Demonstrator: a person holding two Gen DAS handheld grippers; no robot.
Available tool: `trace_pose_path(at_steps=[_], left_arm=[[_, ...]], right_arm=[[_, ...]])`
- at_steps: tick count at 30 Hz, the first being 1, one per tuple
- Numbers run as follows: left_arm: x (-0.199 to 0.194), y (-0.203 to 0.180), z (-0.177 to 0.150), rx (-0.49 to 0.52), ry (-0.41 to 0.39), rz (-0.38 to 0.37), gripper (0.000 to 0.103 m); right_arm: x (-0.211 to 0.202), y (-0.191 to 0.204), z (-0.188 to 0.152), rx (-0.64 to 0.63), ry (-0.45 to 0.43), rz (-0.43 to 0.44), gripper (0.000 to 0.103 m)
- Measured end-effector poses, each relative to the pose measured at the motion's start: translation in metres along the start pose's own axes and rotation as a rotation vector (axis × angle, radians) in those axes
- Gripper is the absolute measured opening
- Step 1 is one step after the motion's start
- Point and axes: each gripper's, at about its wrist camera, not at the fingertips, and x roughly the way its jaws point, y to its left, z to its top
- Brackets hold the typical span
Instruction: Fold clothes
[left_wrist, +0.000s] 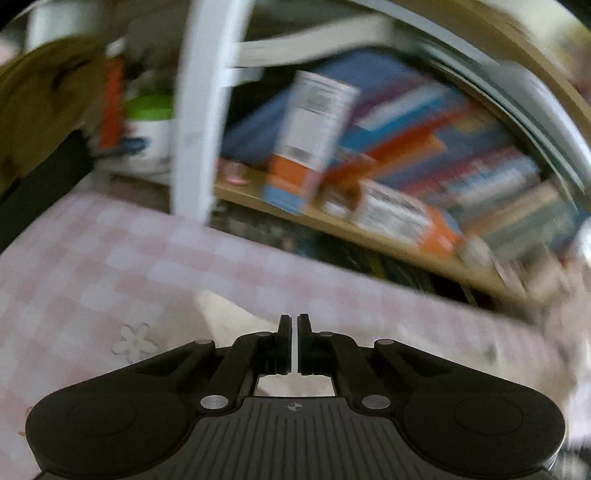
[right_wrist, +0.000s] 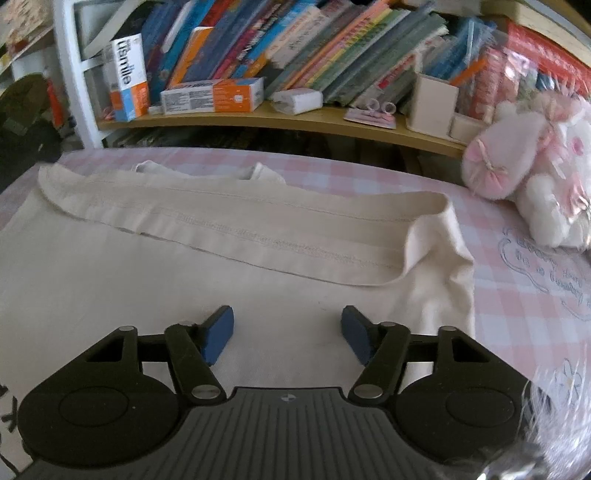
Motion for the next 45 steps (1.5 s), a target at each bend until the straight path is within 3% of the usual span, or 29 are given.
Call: trace_pose_path(at_steps=[3, 5, 7, 9, 11, 12, 16, 18, 21, 24, 28, 30, 33, 35, 38, 40, 45], left_arm=[[-0.009, -0.013, -0.022, 0.063, 0.049, -0.086, 0.005], [-0.01, -0.022, -0.038, 0.101, 0.094, -0.121, 0.005], [-0.011, -0.033, -0.051, 0.148, 0.121, -0.119, 0.005], [-0.011, -0.041, -0.061, 0.176, 0.142, -0.12, 0.005], [-0.013, -0.046, -0.066, 0.186, 0.155, -0.141, 0.005], [-0.014, -0.049, -0.067, 0.195, 0.158, -0.153, 0.005], [-0.015, -0.07, -0.069, 0.275, 0.167, -0.195, 0.005], [-0.013, -0.083, -0.071, 0.326, 0.172, -0.209, 0.005], [0.001, -0.094, -0.074, 0.361, 0.198, -0.198, 0.005], [0.013, -0.098, -0.07, 0.362, 0.211, -0.171, 0.005], [0.028, -0.092, -0.054, 0.322, 0.198, -0.161, 0.006], [0.038, -0.084, -0.045, 0.286, 0.192, -0.149, 0.008], [0.043, -0.066, -0.033, 0.216, 0.167, -0.079, 0.008], [0.033, -0.054, -0.031, 0.193, 0.134, -0.038, 0.008], [0.001, -0.041, -0.037, 0.184, 0.05, -0.058, 0.011], [-0.024, -0.034, -0.049, 0.206, 0.036, -0.072, 0.014], [-0.085, -0.018, -0.091, 0.23, 0.051, -0.05, 0.045]], right_arm=[[-0.005, -0.032, 0.011, 0.178, -0.017, -0.018, 0.061], [-0.002, -0.051, 0.02, 0.266, -0.01, -0.021, 0.053], [0.006, -0.062, 0.029, 0.309, 0.023, -0.024, 0.032], [0.017, -0.07, 0.036, 0.364, 0.069, -0.021, 0.027], [0.024, -0.079, 0.043, 0.441, 0.096, 0.011, 0.014], [0.027, -0.084, 0.046, 0.486, 0.104, 0.035, 0.002], [0.034, -0.118, 0.056, 0.817, 0.008, 0.18, 0.002], [0.04, -0.131, 0.062, 0.928, -0.035, 0.193, 0.002], [0.054, -0.135, 0.068, 0.935, -0.03, 0.133, 0.007], [0.053, -0.126, 0.072, 0.816, -0.012, 0.045, 0.034], [0.026, -0.084, 0.064, 0.482, -0.065, 0.039, 0.035], [0.017, -0.052, 0.054, 0.272, -0.065, 0.026, 0.041], [0.012, -0.025, 0.033, 0.081, -0.041, -0.041, 0.042], [0.006, -0.028, 0.021, 0.089, -0.028, -0.091, 0.042], [-0.015, -0.051, 0.007, 0.218, -0.032, -0.127, 0.042], [-0.034, -0.063, -0.004, 0.275, -0.022, -0.126, 0.042], [-0.075, -0.076, -0.04, 0.358, 0.085, -0.1, 0.049]])
